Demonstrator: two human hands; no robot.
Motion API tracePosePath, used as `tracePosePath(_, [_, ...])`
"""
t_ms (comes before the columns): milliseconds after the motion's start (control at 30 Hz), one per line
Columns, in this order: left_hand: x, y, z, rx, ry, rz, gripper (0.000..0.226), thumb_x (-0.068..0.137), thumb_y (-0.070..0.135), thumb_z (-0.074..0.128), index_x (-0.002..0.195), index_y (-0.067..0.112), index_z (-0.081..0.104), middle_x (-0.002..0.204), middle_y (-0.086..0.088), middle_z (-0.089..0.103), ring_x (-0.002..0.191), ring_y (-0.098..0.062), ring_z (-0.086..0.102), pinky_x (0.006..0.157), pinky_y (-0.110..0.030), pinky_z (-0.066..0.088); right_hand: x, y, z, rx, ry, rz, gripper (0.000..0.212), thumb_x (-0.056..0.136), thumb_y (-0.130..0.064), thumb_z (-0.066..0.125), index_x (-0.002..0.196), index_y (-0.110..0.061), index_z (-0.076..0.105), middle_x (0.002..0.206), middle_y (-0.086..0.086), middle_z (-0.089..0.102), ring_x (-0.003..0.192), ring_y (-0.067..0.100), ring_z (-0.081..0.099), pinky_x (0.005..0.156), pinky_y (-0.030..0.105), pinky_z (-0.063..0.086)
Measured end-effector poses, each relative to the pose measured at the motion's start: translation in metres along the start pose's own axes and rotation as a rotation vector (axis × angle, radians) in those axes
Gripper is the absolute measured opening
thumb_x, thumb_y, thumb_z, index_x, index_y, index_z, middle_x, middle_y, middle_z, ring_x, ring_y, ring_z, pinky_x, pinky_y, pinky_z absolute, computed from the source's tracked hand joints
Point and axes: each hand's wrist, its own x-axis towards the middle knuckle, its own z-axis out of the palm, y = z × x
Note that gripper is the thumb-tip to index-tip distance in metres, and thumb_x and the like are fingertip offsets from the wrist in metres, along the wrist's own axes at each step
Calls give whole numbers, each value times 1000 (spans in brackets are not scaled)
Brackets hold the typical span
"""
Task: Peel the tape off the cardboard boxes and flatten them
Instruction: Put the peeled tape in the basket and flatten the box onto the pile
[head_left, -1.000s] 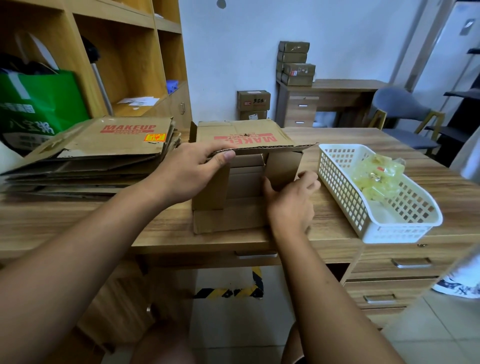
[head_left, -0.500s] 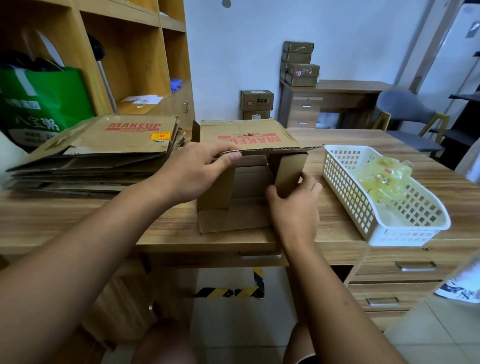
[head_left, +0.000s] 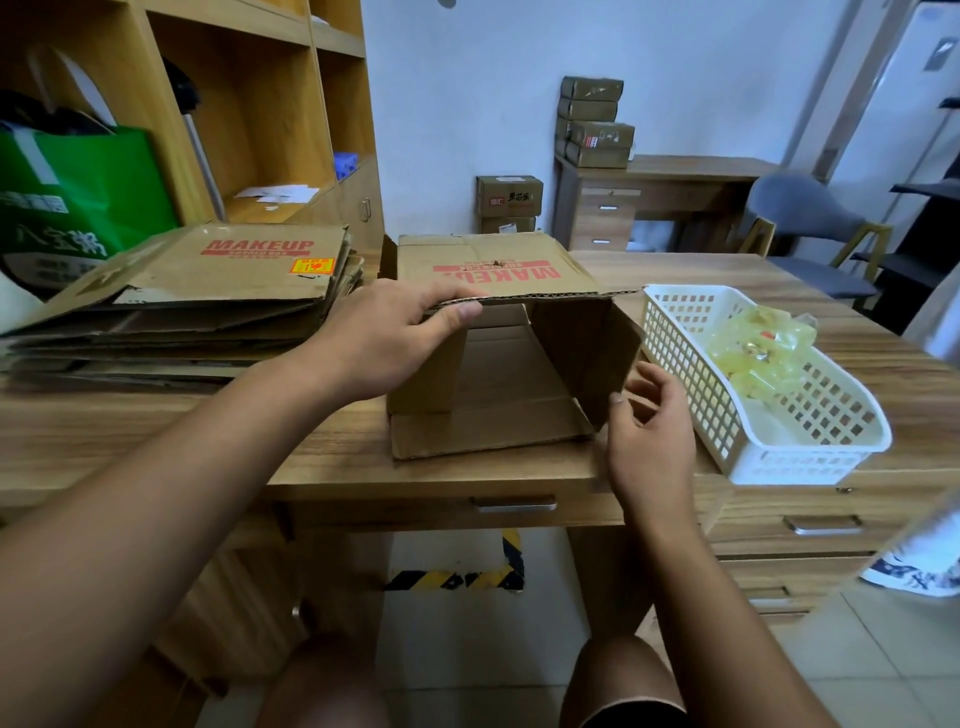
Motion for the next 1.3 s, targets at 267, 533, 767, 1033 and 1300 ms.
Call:
tracePosePath(267, [6,4,-7,-82,-31,9,34,101,48,50,130,39,63,138,11,58,128,-12,50,108,-36,42,-40,-44,10,-40,-102,-416,44,94,4,54,135,-12,58,127,-3,57,120,-1,52,102,11,39])
tracePosePath(533, [6,7,-13,-147,-66,14,34,102,41,50,132,30,64,116,23,53,115,2,45,93,-21,36,-24,-51,58,518,-512,368,65,88,15,40,145,-14,49,135,4,63,129,17,57,115,39,42])
tracePosePath(767, [9,7,-15,-128,-94,40,37,103,42,50,135,30,62,125,20,55,119,2,44,96,-18,35,-12,-51,83,464,-558,404,68,86,15,38,145,-17,52,133,1,65,130,17,56,113,36,41])
tracePosePath(1033, [10,3,-8,-120,-98,57,39,101,46,50,136,32,60,141,12,57,125,0,45,104,-22,36,-46,-55,66,295,-678,265,53,91,1,47,123,-38,64,122,-9,71,119,12,63,109,43,48])
tracePosePath(1300, [4,9,31,-59,-236,128,37,101,45,52,136,41,58,144,10,55,130,-1,45,101,-8,33,-73,-65,50,291,-861,241,44,95,0,49,126,-24,68,119,-8,74,118,9,64,111,42,46])
